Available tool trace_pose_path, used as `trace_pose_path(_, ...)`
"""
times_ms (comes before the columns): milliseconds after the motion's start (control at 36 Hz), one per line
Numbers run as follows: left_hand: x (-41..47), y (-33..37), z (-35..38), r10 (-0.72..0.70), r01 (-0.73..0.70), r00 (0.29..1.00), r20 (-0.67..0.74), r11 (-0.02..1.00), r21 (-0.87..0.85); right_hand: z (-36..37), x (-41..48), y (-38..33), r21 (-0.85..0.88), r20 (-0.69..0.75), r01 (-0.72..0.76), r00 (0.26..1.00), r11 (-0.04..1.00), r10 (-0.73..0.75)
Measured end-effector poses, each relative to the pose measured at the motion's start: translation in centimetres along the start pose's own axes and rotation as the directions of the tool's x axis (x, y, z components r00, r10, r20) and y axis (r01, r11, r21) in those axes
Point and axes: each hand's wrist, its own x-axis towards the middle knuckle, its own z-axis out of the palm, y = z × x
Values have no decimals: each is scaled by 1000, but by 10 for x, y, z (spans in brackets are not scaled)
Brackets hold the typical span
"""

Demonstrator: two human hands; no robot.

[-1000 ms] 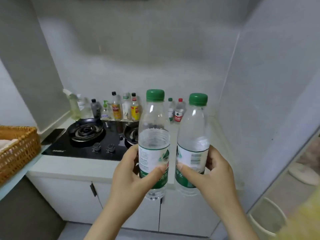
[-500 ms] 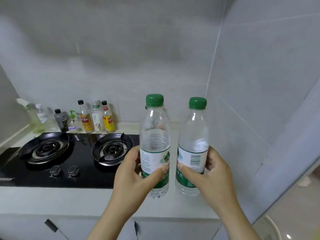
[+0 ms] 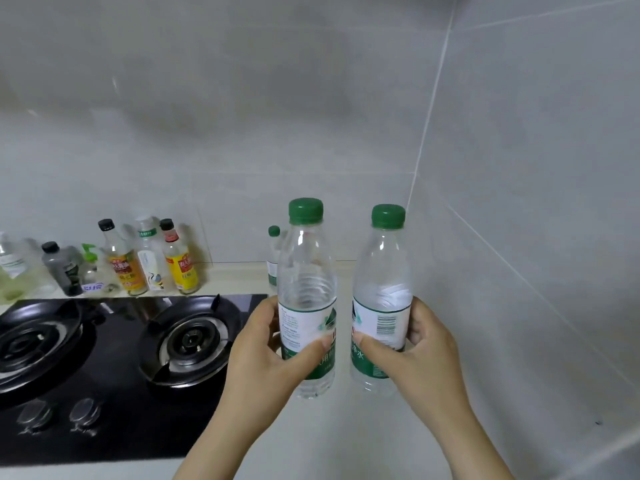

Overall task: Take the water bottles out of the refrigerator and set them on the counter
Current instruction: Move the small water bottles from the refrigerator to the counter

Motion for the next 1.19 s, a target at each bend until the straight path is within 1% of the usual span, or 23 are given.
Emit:
trace_pose_path(194,71,-18,-3,4,-4,999,32,1000,-7,24,54,1,-16,-48,-12,999,1000,11)
trace_pose_path(306,99,-31,1,6,-6,998,54,1000,-12,32,76,10,-13,-77,-44,996,999,43)
trace_pose_path(500,141,-51,13,-21,21,997,80,1000,5,40,119,30,-38,-75,-96,993,995,93)
trace_pose_path(806,203,-83,42,-95,93,995,43,995,37,47,195,69,-64,-10,-169,986,984,169)
trace_pose_path(1056,248,-119,70,-203,201,979,32,979,45,58,255,113,-94,36,-231,971,968,235)
trace_pose_path(1194,268,-151,87,-252,251,968,2,965,72,69,276,148,-152,4,-264,963,952,268)
